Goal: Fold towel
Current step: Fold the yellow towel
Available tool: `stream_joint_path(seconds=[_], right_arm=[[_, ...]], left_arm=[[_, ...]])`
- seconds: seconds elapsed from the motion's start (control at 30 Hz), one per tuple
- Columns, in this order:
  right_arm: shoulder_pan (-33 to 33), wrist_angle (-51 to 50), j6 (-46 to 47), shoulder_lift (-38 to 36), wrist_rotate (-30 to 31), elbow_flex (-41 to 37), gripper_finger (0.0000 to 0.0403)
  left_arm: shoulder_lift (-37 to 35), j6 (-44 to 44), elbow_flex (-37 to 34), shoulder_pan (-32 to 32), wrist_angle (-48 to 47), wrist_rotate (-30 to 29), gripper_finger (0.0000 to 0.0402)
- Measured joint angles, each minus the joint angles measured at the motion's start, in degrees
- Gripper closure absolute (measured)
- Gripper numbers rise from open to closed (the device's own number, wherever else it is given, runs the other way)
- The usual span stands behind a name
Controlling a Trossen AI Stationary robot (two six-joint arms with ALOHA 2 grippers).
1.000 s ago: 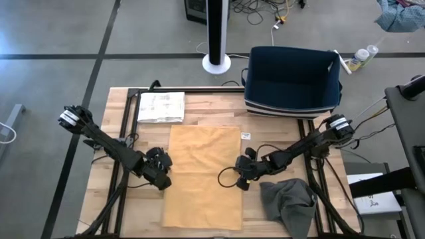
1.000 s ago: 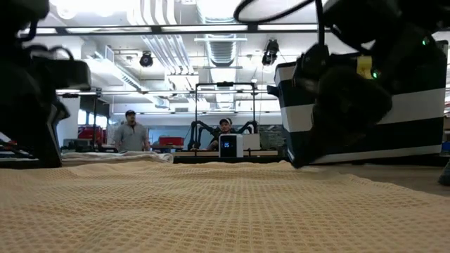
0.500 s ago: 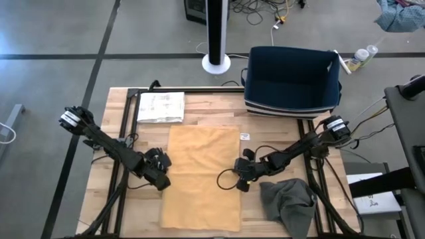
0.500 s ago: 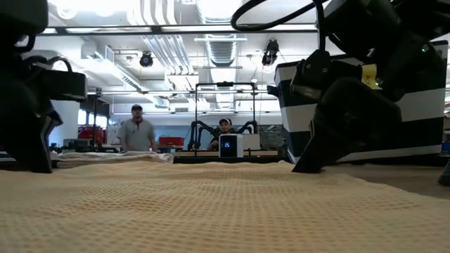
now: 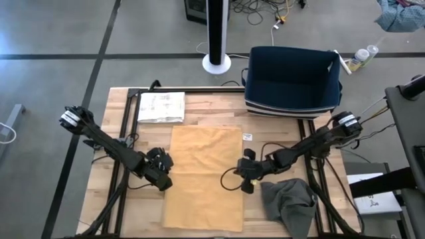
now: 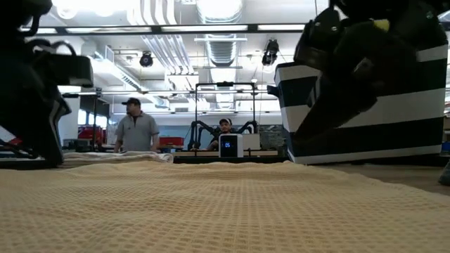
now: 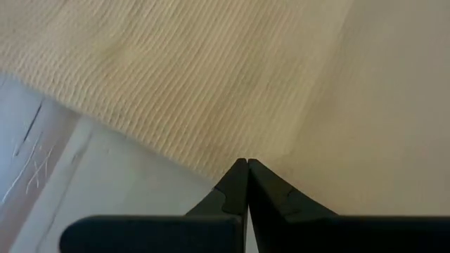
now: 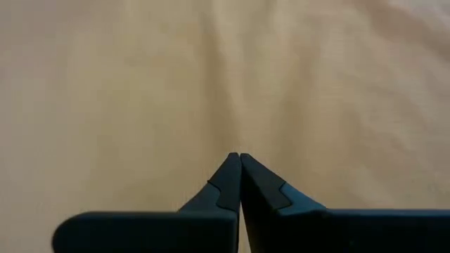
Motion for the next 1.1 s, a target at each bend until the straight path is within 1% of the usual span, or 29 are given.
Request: stream_joint_path(seconds=[0.17, 0.33, 0.47, 0.63, 0.7, 0.77, 0.83, 0.97, 1.1], right_arm=[[0.2, -0.9, 0.9, 5.0, -2.1, -0.2, 0.0403], [-0.8, -1.5, 0.5, 7.9, -1.3, 0.2, 0.0403], [-1.9, -3.8, -1.5, 5.4, -1.2, 0.8, 0.0403], [-1.9, -8.4, -3.6, -1.6, -1.4, 1.2, 0.0403], [-1.9, -10.9, -3.6, -2.4, -1.6, 0.8, 0.0403], [-1.9, -10.9, -3.6, -2.3, -2.7, 0.1, 0.0403], [-1.8, -9.4, -3.5, -1.4, -2.7, 0.2, 0.0403], [-2.0, -7.4, -3.6, 3.2, -2.5, 0.0, 0.0403], [-3.6, -5.3, -3.6, 6.4, -1.8, 0.5, 0.0403]], left_arm=[[1.7, -2.1, -3.1, 0.0, 4.4, -0.6, 0.0401], [1.4, -3.1, -3.9, 0.0, 4.7, -0.4, 0.0401], [1.3, -3.0, -3.3, 0.5, 3.8, -0.1, 0.0401], [1.0, -2.9, -2.3, 1.9, 1.3, 0.0, 0.0401], [1.0, -2.3, -2.0, 2.0, 0.6, 0.0, 0.0401], [0.9, -1.2, -1.8, 2.4, 0.6, 0.0, 0.0401], [0.9, -0.4, -1.8, 2.8, 0.6, 0.0, 0.0401], [0.9, 0.6, -1.8, 3.6, 0.7, -0.2, 0.0401], [0.9, 2.8, -1.8, 4.7, 0.7, -0.2, 0.0401]])
